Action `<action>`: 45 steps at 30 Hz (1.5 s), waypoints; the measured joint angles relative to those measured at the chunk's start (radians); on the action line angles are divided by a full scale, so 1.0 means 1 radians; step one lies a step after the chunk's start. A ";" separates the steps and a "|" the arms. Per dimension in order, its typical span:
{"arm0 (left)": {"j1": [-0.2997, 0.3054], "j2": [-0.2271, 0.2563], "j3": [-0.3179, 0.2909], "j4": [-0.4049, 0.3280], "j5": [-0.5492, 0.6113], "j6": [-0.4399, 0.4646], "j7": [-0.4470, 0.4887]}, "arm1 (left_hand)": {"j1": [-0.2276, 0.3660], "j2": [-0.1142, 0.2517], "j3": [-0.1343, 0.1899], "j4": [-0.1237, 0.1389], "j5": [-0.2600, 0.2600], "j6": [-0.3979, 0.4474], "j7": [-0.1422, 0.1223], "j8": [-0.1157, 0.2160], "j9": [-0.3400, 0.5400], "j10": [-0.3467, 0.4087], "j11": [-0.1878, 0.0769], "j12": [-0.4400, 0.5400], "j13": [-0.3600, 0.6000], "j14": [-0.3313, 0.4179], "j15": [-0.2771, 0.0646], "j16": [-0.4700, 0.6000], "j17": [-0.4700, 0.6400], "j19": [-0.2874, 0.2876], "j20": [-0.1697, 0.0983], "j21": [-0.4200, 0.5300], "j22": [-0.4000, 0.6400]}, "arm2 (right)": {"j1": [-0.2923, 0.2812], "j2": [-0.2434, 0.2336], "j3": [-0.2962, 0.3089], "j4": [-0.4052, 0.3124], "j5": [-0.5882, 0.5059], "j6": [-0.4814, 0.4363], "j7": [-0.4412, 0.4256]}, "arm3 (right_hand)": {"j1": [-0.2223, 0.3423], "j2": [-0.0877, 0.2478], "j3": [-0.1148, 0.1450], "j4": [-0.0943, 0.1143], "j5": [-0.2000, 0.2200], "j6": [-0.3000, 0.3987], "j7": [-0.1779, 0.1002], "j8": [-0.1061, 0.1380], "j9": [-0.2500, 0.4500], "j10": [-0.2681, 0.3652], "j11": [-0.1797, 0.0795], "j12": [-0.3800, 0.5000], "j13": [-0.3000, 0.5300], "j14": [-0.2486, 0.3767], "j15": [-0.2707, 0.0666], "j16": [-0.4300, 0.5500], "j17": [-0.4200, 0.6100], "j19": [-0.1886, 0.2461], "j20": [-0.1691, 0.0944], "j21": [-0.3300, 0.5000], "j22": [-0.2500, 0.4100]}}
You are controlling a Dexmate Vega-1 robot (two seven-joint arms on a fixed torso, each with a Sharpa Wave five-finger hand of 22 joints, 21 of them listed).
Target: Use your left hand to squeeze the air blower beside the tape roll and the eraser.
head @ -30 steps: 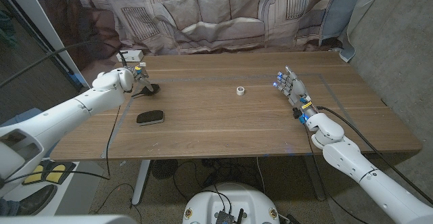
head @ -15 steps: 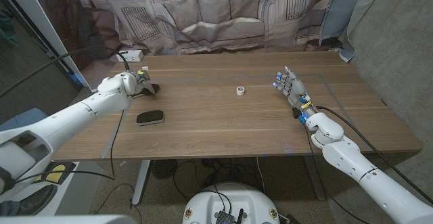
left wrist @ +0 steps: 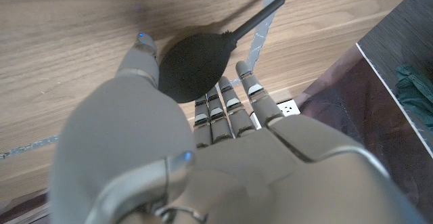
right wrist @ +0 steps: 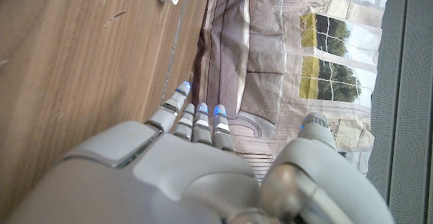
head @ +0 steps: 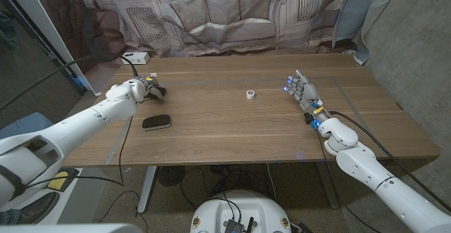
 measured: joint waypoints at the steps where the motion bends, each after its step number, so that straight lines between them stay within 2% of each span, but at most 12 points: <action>1: 0.000 0.000 0.000 0.000 -0.002 -0.006 0.004 | 0.014 0.004 0.006 -0.001 0.000 0.002 0.002 0.000 0.000 0.004 0.004 0.000 0.003 0.000 0.000 0.000 0.000 0.012 0.002 0.006 0.000 | -0.002 0.000 0.000 -0.002 0.000 0.000 0.000 | 0.000 0.000 0.000 0.000 0.000 0.000 0.000 0.000 0.000 0.000 0.000 0.000 0.000 0.000 0.000 0.000 0.000 0.000 0.000 0.000 0.000; 6: -0.009 -0.013 0.008 0.024 -0.007 -0.015 0.011 | 0.045 0.022 0.017 -0.002 0.000 0.009 0.009 0.000 0.003 0.008 0.008 0.000 0.004 0.011 0.011 0.000 0.003 0.072 0.010 0.026 0.000 | -0.005 0.000 0.000 -0.005 -0.001 -0.001 -0.006 | -0.004 0.004 0.000 0.000 0.000 0.000 0.000 0.000 0.000 0.000 0.000 0.000 0.000 0.000 0.000 0.000 0.000 0.000 0.000 0.000 0.000; 9: -0.017 -0.023 0.012 0.045 -0.013 -0.021 0.016 | 0.067 0.030 0.022 -0.006 0.000 0.018 0.018 0.000 0.005 0.020 0.020 0.000 0.004 0.037 0.007 0.004 0.003 0.111 0.009 0.039 0.005 | -0.008 0.000 0.000 -0.007 -0.002 -0.002 -0.011 | -0.006 0.010 0.000 0.000 0.000 0.000 0.000 0.000 0.000 0.000 0.000 0.000 0.000 0.000 0.000 0.000 0.003 0.000 0.000 0.000 0.000; 15: -0.025 -0.033 0.016 0.067 -0.026 -0.032 0.021 | 0.123 0.053 0.046 -0.010 0.000 0.060 0.028 0.007 0.005 0.063 0.023 0.013 0.009 0.106 -0.002 0.023 0.007 0.189 0.011 0.069 0.009 | -0.010 0.003 0.001 -0.007 -0.003 -0.002 -0.016 | -0.004 0.012 0.000 0.000 0.000 0.000 0.000 0.000 0.000 0.000 0.000 0.000 0.000 0.000 0.000 0.000 0.005 0.000 0.000 0.000 0.000; 22: -0.036 -0.043 0.020 0.092 -0.045 -0.043 0.021 | 0.158 0.063 0.067 -0.015 0.000 0.119 0.036 0.020 0.005 0.118 0.028 0.023 0.009 0.153 0.000 0.031 0.007 0.245 -0.005 0.088 0.008 | -0.010 0.006 0.001 -0.006 -0.003 -0.002 -0.019 | 0.001 0.017 0.000 0.000 0.000 0.000 0.000 0.000 0.000 0.000 0.000 0.000 0.000 0.000 0.000 0.000 0.005 0.000 0.000 0.000 0.000; 27: -0.041 -0.052 0.020 0.107 -0.064 -0.045 0.021 | 0.190 0.078 0.086 -0.014 0.000 0.139 0.042 0.020 0.009 0.136 0.036 0.028 0.009 0.172 0.003 0.031 0.007 0.251 -0.007 0.090 0.005 | -0.010 0.007 0.002 -0.003 -0.003 -0.002 -0.020 | 0.001 0.017 0.000 0.000 0.000 0.000 0.000 0.000 0.000 0.000 0.000 0.000 0.000 0.000 0.000 0.000 0.005 0.000 0.000 0.000 0.000; 39: -0.028 -0.050 0.007 0.098 -0.105 -0.039 0.041 | 0.198 0.086 0.099 -0.011 0.000 0.144 0.044 0.020 0.009 0.141 0.041 0.028 0.013 0.175 0.007 0.024 0.007 0.249 0.000 0.084 0.002 | -0.010 0.004 0.007 -0.001 0.001 -0.002 -0.020 | 0.001 0.017 0.000 0.000 0.000 0.000 0.000 0.000 0.000 0.000 0.000 0.000 0.000 0.000 0.000 0.000 0.005 0.000 0.000 0.000 0.000; 45: -0.010 -0.029 -0.008 0.047 -0.122 -0.019 0.039 | 0.205 0.083 0.104 -0.007 0.000 0.144 0.044 0.019 0.009 0.137 0.045 0.027 0.013 0.173 0.010 0.011 0.007 0.245 0.003 0.082 0.003 | -0.015 0.000 0.012 -0.007 0.003 -0.002 -0.020 | 0.001 0.017 0.000 0.000 -0.004 0.000 0.000 0.000 0.000 0.000 0.000 0.000 0.000 0.000 0.000 0.000 0.005 0.000 0.000 0.000 0.000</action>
